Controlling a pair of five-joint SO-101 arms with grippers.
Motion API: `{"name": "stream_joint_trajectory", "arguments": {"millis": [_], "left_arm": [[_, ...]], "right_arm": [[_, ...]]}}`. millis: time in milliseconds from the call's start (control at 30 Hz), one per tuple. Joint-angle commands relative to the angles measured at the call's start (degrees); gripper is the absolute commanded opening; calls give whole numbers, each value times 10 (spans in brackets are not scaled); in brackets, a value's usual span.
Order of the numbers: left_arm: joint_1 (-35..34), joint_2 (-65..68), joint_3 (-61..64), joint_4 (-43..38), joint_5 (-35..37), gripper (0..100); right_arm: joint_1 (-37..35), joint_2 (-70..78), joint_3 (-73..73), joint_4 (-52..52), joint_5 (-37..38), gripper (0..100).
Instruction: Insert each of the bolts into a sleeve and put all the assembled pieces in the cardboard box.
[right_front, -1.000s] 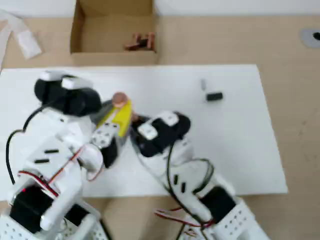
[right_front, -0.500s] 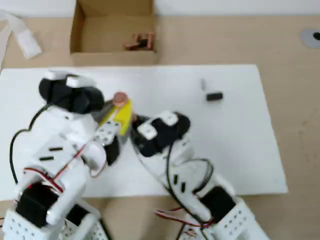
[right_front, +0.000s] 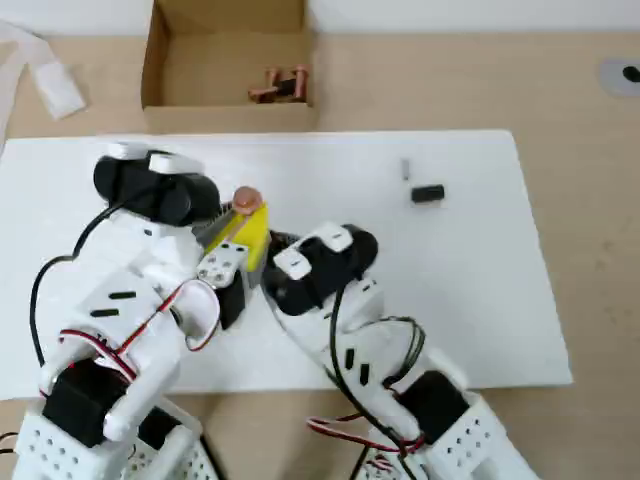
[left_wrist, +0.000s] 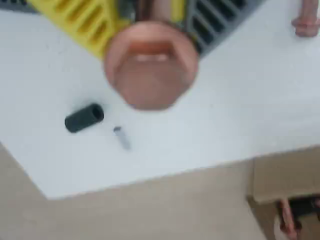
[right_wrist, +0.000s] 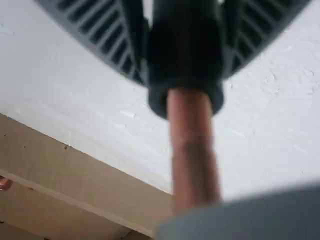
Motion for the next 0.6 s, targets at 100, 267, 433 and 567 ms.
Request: {"name": "stream_joint_trajectory", "arguments": {"millis": [100,267,433,567], "left_arm": [[-4,-5,-6,31,1,9],[0,-4,-35,75,1,37],[-1,-4,-52,123,4,152],[-3,-4,-65,144,4,161]], "right_arm": [[-4,-14,-7,-16,-4,10],[-4,-14,-7,-16,-4,10],[-4,-14,-7,-16,-3,10],[-4,-14,-7,-16,-4,10]]}}
